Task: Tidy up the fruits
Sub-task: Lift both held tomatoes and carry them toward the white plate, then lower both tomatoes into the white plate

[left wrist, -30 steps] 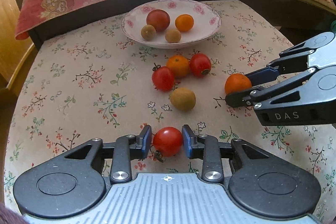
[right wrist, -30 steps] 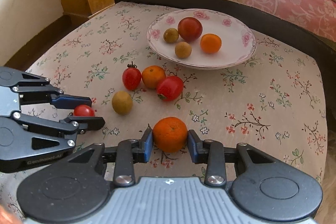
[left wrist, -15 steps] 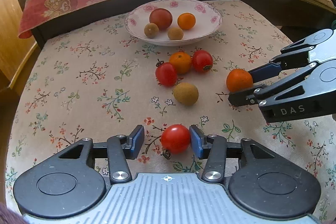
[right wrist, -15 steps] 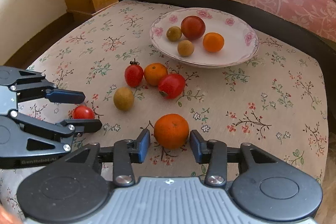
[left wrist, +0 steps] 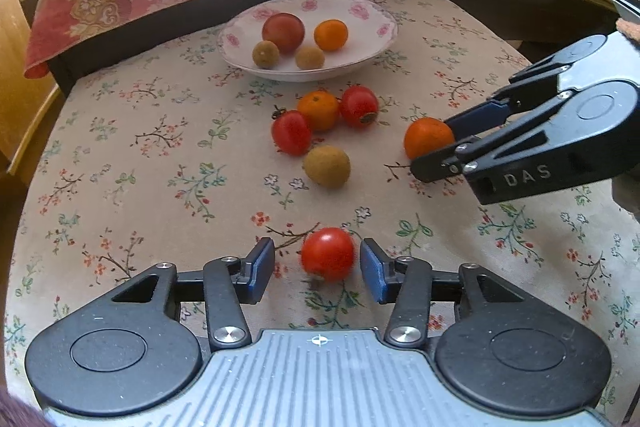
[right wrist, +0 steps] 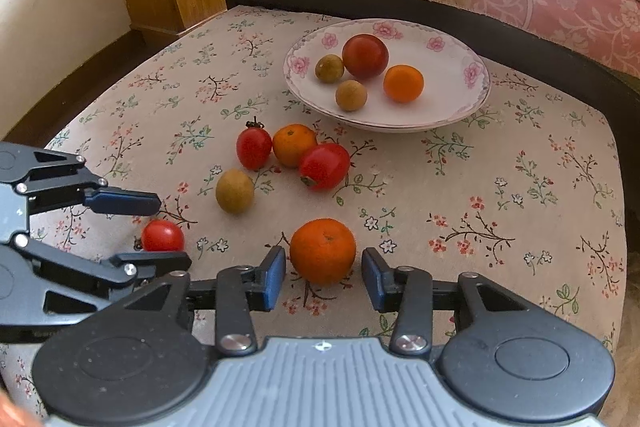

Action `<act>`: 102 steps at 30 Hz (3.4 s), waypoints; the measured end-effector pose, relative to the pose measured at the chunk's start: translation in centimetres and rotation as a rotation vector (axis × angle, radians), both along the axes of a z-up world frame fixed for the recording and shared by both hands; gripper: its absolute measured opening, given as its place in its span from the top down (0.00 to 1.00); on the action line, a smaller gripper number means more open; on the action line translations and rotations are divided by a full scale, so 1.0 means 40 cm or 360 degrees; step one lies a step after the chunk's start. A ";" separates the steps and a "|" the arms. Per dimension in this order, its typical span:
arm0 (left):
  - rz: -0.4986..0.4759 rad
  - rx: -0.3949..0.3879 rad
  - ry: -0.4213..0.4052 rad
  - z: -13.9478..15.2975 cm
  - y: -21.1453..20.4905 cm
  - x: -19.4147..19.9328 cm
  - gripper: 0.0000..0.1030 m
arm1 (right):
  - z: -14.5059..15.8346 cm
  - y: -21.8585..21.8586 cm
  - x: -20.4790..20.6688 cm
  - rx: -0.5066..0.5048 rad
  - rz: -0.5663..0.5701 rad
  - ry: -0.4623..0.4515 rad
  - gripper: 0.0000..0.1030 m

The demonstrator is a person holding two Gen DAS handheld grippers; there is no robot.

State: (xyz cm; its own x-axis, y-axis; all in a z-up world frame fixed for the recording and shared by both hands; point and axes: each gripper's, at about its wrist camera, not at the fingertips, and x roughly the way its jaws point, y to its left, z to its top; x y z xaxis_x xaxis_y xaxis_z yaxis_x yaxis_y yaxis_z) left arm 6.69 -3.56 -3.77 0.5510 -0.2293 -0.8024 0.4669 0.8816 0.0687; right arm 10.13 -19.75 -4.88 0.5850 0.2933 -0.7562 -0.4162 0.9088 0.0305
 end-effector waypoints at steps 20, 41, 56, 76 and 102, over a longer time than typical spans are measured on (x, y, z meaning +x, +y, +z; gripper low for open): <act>-0.0023 -0.0014 0.0027 0.004 -0.007 0.002 0.65 | -0.001 0.006 0.007 -0.0018 -0.0007 -0.0008 0.59; 0.0030 -0.0062 -0.0057 0.045 -0.019 0.041 0.65 | 0.031 0.012 -0.006 -0.0026 -0.0023 -0.0049 0.63; 0.0066 -0.0081 -0.0103 0.062 -0.029 0.068 0.65 | 0.054 0.011 -0.014 0.0006 -0.0032 -0.0085 0.63; 0.0108 -0.0106 -0.0218 0.116 -0.060 0.167 0.67 | 0.119 -0.007 0.065 0.0021 -0.0169 -0.0216 0.63; 0.0143 -0.0047 -0.0163 0.063 -0.091 0.318 0.67 | 0.078 -0.019 0.230 -0.0007 -0.0198 -0.0219 0.63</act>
